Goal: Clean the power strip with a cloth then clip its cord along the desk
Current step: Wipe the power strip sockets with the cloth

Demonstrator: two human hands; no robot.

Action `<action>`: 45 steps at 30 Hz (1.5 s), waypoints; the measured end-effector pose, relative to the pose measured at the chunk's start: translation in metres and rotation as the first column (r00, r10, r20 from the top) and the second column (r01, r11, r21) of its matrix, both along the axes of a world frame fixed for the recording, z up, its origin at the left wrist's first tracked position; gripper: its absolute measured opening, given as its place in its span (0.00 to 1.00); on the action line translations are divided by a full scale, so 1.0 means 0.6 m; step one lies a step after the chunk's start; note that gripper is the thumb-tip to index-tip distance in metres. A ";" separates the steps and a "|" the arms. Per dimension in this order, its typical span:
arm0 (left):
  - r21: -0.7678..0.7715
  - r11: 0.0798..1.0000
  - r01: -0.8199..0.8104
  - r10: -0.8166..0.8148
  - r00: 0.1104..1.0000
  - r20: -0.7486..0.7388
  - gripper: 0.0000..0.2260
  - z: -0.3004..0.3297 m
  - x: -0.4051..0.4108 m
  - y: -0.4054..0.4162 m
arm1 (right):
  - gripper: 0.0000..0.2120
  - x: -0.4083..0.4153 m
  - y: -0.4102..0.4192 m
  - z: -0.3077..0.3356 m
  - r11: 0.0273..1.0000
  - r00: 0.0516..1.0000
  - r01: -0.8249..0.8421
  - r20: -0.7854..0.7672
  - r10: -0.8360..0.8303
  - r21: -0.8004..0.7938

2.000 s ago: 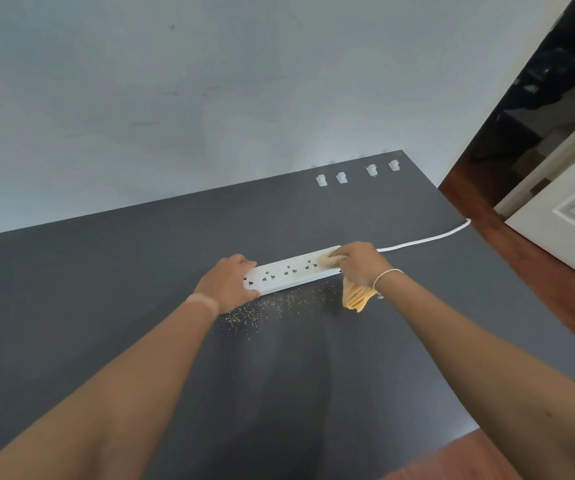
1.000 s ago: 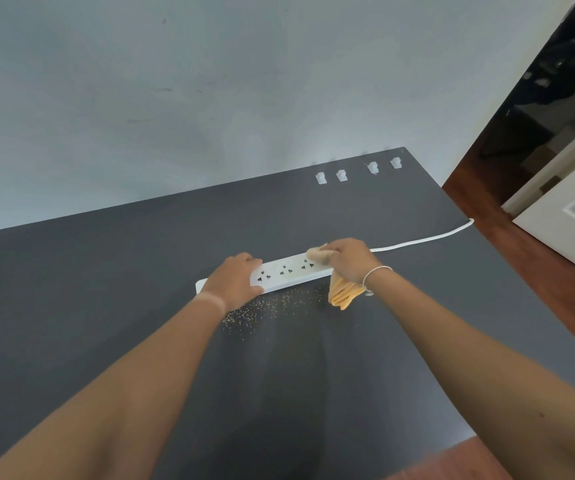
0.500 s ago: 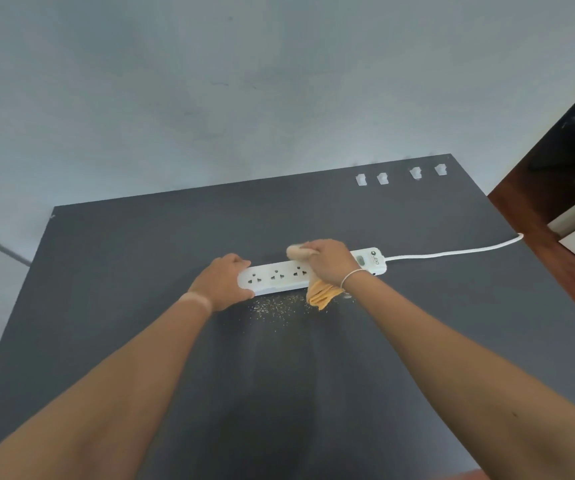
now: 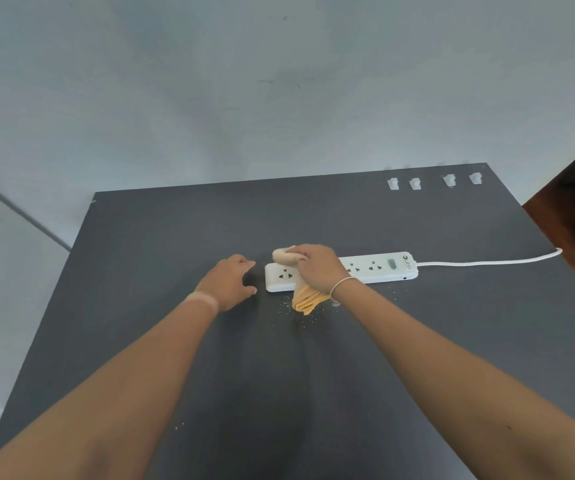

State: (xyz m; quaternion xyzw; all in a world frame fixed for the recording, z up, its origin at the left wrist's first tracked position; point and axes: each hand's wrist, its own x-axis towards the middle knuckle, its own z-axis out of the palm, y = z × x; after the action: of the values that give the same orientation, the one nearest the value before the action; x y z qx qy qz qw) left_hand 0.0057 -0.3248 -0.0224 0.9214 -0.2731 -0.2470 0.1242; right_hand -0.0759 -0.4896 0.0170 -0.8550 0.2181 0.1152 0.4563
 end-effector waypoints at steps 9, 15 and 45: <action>0.015 1.000 -0.010 0.010 1.000 0.016 0.24 -0.006 0.007 0.046 | 0.19 0.008 0.026 -0.006 0.997 0.998 -0.060 -0.020 0.058 -0.057; -0.026 1.000 -0.002 0.002 1.000 -0.012 0.25 -0.007 0.010 0.042 | 0.18 -0.011 0.005 -0.003 1.000 0.996 0.022 0.090 -0.021 -0.003; -0.006 0.992 0.124 -0.124 0.990 0.075 0.24 -0.010 0.000 -0.040 | 0.20 -0.042 -0.016 -0.056 0.559 0.843 -0.465 -0.149 0.517 -0.686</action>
State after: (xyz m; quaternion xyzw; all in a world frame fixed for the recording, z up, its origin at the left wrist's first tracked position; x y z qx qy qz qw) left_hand 0.0054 -0.3489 -0.0286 0.9105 -0.3356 -0.2184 0.1032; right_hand -0.1012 -0.4990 -0.0167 -0.9915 -0.0175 0.1166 0.0548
